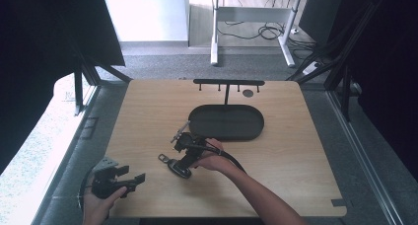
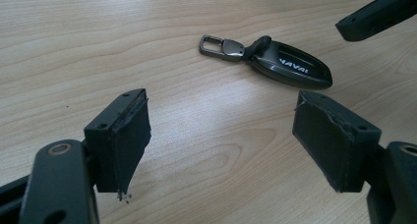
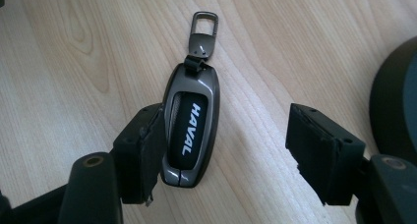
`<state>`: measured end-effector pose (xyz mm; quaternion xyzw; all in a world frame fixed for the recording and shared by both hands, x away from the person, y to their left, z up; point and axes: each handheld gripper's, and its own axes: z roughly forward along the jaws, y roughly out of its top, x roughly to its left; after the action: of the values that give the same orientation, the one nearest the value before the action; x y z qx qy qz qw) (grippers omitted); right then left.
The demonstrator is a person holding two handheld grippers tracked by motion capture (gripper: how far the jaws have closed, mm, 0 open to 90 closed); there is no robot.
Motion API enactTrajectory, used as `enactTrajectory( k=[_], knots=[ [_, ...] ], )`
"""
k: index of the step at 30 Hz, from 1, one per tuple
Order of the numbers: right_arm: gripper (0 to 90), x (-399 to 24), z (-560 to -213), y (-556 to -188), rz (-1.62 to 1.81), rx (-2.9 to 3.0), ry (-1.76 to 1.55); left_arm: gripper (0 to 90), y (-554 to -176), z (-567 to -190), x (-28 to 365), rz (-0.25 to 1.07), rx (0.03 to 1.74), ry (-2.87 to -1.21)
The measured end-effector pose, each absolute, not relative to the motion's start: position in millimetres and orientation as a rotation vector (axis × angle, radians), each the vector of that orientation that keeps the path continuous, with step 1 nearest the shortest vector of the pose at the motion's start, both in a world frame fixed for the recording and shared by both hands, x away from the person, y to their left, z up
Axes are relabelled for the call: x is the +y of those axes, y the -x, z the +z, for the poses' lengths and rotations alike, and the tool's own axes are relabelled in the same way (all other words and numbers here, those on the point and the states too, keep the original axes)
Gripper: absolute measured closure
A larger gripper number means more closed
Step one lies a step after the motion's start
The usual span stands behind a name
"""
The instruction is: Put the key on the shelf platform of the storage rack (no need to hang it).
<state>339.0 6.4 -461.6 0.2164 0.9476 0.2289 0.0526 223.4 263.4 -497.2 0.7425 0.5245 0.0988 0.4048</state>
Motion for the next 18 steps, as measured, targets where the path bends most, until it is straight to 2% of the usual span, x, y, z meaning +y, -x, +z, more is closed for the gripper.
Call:
enactTrajectory(
  k=[18],
  knots=[
    [30.4, 27, -475, -338, 0.656, 2.918, -0.628, 22.3, -223, -496, 265, 0.253, 1.326, -1.867]
  ],
)
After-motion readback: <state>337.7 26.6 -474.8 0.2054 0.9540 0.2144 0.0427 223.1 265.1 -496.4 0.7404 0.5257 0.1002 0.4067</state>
